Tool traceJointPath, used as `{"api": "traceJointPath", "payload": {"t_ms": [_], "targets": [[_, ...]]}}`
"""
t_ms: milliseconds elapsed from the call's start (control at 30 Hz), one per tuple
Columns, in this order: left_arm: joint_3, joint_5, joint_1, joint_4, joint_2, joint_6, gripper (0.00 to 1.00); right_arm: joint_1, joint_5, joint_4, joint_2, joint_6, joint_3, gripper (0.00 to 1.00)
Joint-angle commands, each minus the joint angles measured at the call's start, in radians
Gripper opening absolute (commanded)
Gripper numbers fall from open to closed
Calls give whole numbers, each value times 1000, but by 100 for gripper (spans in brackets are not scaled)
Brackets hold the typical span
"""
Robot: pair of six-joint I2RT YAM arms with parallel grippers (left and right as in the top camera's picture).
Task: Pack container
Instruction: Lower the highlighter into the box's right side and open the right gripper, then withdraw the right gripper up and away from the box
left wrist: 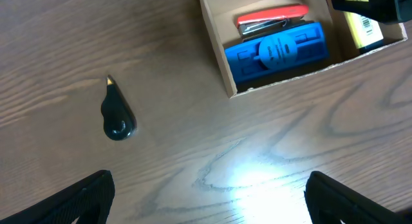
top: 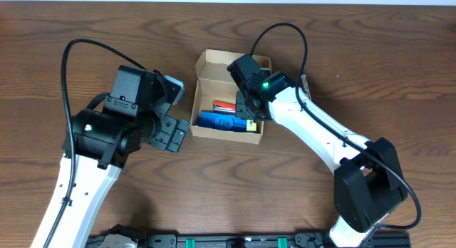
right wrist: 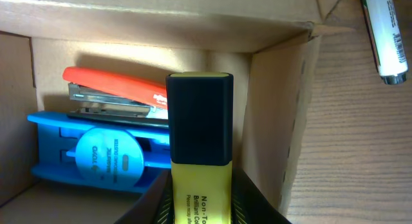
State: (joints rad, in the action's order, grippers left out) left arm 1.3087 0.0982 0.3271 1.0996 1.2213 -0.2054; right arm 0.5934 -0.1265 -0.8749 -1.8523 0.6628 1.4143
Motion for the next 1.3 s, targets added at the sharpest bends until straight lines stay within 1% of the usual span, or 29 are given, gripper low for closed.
{"api": "traceJointPath", "payload": {"t_ms": [0,100,167,367,400,433,533,633,667,733,800,933,1100,1167,1267], "targets": [[11,3,-7,3,-6,11,95,10,-5,-5,-13,27,10,2],[11,3,-7,3,-6,11,95,10,-7,-8,-13,40,10,2],[11,3,-7,3,-6,11,95,10,-8,-8,-13,41,10,6],[11,3,-7,3,-6,11,95,10,-8,-8,-13,59,11,6],[11,3,-7,3,-6,11,95,10,-8,-8,-13,59,11,9],[11,3,-7,3,-6,11,95,10,-8,-8,-13,59,11,18],[11,3,-7,3,-6,11,95,10,-8,-8,-12,59,11,26],[11,3,-7,3,-6,11,95,10,-7,-8,-10,58,14,39],[11,3,-7,3,-6,11,95,10,-7,-12,-4,58,20,41],[11,3,-7,3,-6,11,95,10,-8,-18,6,56,32,43],[11,3,-7,3,-6,11,95,10,-8,-24,20,54,49,46],[11,3,-7,3,-6,11,95,10,-8,-43,58,42,85,46],[11,3,-7,3,-6,11,95,9,-23,-54,147,-21,118,46],[11,3,-7,3,-6,11,95,6,-53,-54,195,-45,119,49],[11,3,-7,3,-6,11,95,-9,-61,-56,248,-98,119,50]]}}
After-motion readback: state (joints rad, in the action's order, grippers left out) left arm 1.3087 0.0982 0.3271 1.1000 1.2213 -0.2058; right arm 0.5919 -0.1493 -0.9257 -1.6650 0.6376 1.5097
